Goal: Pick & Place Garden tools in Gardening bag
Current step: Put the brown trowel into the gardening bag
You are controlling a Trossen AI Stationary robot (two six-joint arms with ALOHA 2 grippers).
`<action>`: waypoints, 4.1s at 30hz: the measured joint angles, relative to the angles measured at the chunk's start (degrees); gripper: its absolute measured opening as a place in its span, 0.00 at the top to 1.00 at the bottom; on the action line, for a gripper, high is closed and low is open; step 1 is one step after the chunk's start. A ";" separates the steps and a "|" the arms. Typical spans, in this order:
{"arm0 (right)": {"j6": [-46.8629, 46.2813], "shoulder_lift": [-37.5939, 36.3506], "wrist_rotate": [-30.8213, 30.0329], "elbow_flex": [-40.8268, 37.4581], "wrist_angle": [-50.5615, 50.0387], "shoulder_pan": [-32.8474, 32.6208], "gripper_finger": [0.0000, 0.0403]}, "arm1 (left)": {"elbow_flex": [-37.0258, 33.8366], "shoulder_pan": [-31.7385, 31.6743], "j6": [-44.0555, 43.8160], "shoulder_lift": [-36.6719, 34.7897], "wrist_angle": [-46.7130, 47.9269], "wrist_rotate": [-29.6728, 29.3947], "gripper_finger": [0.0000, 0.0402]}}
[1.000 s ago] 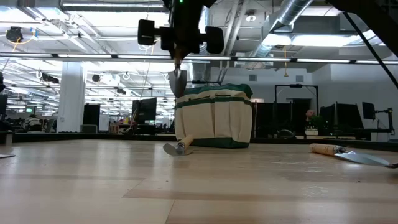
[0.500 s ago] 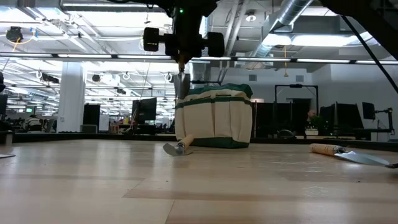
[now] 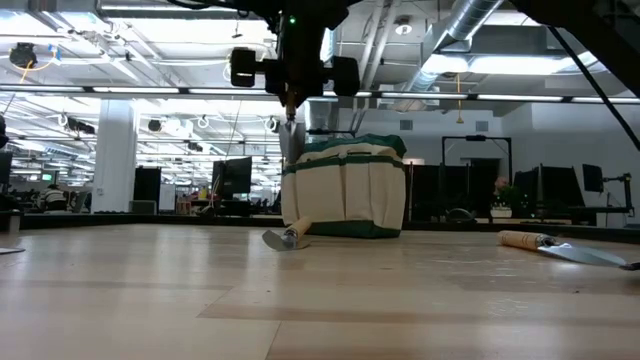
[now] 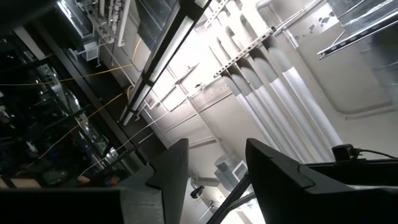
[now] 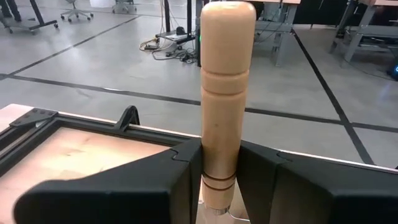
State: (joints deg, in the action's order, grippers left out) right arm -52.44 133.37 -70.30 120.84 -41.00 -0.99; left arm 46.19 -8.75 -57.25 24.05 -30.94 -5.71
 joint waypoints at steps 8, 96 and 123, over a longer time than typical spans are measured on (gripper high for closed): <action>0.04 4.09 1.16 -0.16 2.92 -0.39 0.82 | 0.00 0.02 -0.16 0.00 -0.01 1.71 0.60; 39.52 -5.21 47.96 13.22 0.49 5.74 0.97 | 0.00 0.02 1.55 0.00 0.00 1.96 0.60; 52.73 -34.17 73.69 -17.55 15.99 15.53 1.00 | 0.00 0.02 4.90 -0.02 -0.02 1.88 0.60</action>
State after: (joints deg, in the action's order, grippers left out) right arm 0.29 99.20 3.39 103.29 -25.01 14.53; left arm 46.19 -8.74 -52.35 24.03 -30.96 -3.84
